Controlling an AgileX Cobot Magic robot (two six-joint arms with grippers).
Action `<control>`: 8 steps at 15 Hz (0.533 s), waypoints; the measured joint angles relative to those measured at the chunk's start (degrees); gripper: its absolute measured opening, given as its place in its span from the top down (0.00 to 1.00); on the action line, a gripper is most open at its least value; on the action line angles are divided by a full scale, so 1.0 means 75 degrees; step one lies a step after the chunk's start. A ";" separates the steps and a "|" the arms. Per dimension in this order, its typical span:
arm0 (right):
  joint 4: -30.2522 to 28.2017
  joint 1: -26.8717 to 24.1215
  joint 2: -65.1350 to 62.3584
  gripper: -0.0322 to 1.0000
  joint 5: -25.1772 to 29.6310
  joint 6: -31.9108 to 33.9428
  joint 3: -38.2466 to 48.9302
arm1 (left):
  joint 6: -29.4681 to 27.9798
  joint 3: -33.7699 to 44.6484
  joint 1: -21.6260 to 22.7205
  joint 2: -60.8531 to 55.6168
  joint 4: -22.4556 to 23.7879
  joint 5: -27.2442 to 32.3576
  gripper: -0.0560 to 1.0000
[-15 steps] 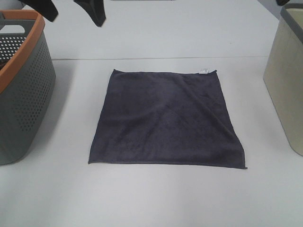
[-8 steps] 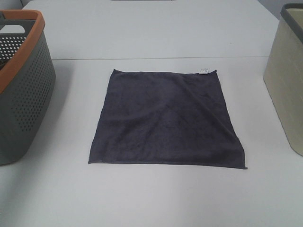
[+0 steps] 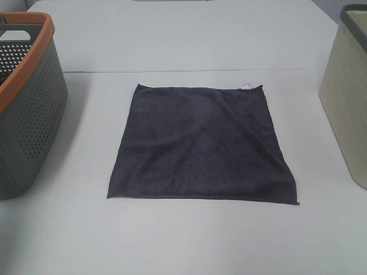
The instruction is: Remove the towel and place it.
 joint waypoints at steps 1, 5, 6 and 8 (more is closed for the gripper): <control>0.0008 0.0000 -0.0680 0.19 0.0008 -0.0115 0.0596 | 0.0015 0.0260 0.0000 -0.0489 0.0000 -0.0038 0.07; -0.0015 -0.0008 -0.3018 0.20 -0.0351 -0.0115 0.2353 | -0.0031 0.0634 0.0000 -0.2108 0.0053 -0.0061 0.07; -0.0015 -0.0008 -0.3507 0.20 -0.0504 -0.0199 0.2605 | -0.0031 0.0649 0.0000 -0.2384 0.0061 -0.0046 0.07; -0.0008 0.0237 -0.4362 0.21 -0.0588 -0.0474 0.3086 | 0.0076 0.0863 0.0000 -0.3040 0.0092 0.0061 0.07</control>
